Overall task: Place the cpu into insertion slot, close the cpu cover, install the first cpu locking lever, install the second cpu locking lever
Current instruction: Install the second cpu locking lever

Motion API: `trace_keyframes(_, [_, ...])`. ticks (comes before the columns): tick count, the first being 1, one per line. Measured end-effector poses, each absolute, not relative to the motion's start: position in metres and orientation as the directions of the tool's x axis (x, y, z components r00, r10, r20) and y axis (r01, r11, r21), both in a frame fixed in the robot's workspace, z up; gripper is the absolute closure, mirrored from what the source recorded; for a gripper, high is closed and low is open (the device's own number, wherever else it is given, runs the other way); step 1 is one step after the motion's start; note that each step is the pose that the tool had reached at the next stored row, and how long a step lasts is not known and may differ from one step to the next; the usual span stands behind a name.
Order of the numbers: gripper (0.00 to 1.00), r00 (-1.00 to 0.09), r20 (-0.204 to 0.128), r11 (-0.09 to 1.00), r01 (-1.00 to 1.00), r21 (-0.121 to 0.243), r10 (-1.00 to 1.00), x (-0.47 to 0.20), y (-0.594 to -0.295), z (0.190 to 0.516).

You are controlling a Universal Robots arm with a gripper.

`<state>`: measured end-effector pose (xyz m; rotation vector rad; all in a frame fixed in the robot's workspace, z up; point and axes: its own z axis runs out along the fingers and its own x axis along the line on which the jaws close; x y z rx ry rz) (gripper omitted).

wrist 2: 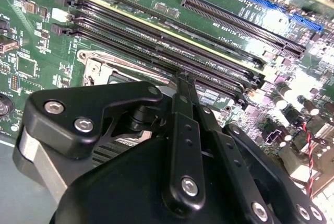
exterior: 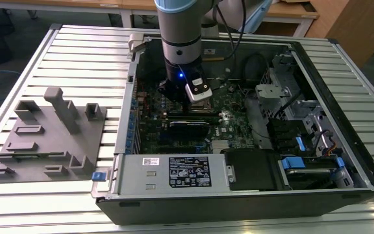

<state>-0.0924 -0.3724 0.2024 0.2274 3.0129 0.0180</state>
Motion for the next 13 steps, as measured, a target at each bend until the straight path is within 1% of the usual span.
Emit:
trace_keyframes(8, [0.90, -0.981, -0.119, 0.988, 0.149, 0.028, 0.151, -0.0926, -0.3711, 0.2019])
trace_keyframes(13, [0.90, -0.980, -0.124, 0.988, 0.148, 0.051, 0.154, -0.0942, -0.3707, 0.2008])
